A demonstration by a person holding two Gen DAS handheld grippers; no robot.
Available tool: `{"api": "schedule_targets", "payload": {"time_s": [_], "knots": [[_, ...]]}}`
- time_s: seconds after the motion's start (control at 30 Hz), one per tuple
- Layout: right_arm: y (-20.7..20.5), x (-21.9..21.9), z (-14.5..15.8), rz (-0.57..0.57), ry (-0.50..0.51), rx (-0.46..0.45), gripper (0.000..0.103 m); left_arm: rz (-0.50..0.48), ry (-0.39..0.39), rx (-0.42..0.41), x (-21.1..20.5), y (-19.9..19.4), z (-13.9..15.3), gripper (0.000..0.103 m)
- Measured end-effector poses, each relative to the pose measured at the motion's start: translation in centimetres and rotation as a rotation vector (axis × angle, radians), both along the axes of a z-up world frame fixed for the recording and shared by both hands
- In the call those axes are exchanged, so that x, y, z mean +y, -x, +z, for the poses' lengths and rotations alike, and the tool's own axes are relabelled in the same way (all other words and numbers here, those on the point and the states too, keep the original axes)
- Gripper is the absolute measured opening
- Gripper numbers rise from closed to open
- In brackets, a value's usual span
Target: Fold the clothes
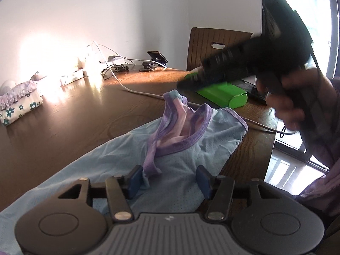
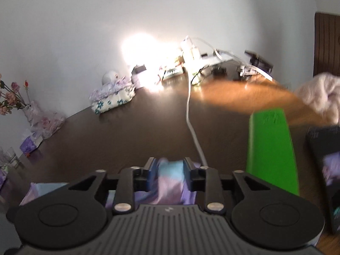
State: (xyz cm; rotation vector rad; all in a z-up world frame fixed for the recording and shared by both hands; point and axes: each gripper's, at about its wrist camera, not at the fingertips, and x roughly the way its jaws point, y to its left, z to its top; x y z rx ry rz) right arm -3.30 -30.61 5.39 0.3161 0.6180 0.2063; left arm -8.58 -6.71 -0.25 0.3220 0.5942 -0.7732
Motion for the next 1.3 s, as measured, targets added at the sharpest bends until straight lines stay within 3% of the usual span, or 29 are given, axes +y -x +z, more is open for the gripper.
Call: {"api": "schedule_targets", "payload": {"time_s": [0.13,0.2,0.23,0.37,0.57,0.7,0.8,0.93,1.03,1.13,1.2,1.3], "knots": [[-2.5,1.7,-0.3,0.093,0.055,0.077,0.03,0.008,0.006,-0.005,0.1,0.1,-0.1,0.055],[-3.2,2.8,-1.1,0.1,0.107,0.107,0.003,0.01,0.009,-0.003,0.1,0.0,-0.2,0.057],[-3.2,3.2,-1.6,0.086,0.133,0.106,0.003,0.012,0.01,0.0,0.0,0.0,-0.2,0.058],[1.3,2.2,-1.2,0.077,0.081,-0.097,0.002,0.018,0.014,0.012,-0.1,-0.3,-0.2,0.064],[5.2,-0.3,-2.5,0.099,0.056,-0.156,0.003,0.018,0.009,0.049,-0.2,-0.7,0.4,0.066],[6.3,-0.8,-2.8,0.123,0.025,-0.207,0.003,0.053,0.046,0.048,0.3,-0.3,2.9,0.066],[6.4,-1.1,-3.0,0.134,-0.008,-0.222,0.003,-0.001,0.01,-0.002,-0.5,-1.1,5.7,0.069],[6.2,-1.9,-3.5,0.14,-0.053,-0.226,0.003,-0.126,-0.17,-0.019,-5.9,-5.0,6.5,0.077],[5.8,-2.0,-3.3,0.152,-0.071,-0.245,0.003,-0.278,-0.245,0.066,-9.9,-7.9,5.0,0.073],[5.5,-1.9,-2.8,0.168,-0.079,-0.271,0.003,-0.346,-0.236,0.153,-11.3,-10.2,3.9,0.071],[5.6,-1.7,-2.6,0.18,-0.077,-0.294,0.003,-0.325,-0.201,0.238,-11.1,-12.0,3.2,0.062],[5.7,-2.0,-2.8,0.185,-0.097,-0.309,0.003,-0.317,-0.096,0.354,-9.5,-13.9,2.7,0.059]]}}
